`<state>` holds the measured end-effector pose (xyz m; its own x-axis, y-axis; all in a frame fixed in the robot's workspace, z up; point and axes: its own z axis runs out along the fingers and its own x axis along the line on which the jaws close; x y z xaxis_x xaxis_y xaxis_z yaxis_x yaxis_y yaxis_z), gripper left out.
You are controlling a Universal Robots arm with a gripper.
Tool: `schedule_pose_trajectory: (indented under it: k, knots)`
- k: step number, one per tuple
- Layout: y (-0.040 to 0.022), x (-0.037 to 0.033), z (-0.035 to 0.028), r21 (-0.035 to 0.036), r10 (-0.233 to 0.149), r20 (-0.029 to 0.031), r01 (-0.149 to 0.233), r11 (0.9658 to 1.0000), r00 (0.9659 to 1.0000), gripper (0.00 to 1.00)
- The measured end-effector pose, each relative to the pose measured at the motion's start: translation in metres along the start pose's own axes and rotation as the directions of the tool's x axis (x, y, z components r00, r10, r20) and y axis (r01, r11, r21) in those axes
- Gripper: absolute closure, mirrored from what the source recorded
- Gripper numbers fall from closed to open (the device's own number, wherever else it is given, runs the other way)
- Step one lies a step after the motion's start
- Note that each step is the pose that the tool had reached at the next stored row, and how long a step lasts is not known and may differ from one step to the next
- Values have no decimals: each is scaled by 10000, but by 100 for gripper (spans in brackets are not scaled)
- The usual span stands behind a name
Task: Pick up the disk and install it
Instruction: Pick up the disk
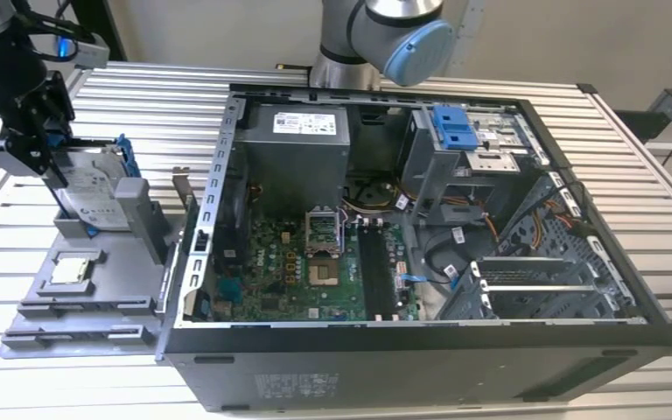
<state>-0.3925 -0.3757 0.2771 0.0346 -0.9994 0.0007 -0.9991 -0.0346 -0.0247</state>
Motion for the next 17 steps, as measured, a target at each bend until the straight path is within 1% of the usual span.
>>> schedule_pose_trajectory:
  k: [17]
  knots:
    - [0, 0, 7, 2, 0, 1, 0, 10000, 10000, 0]
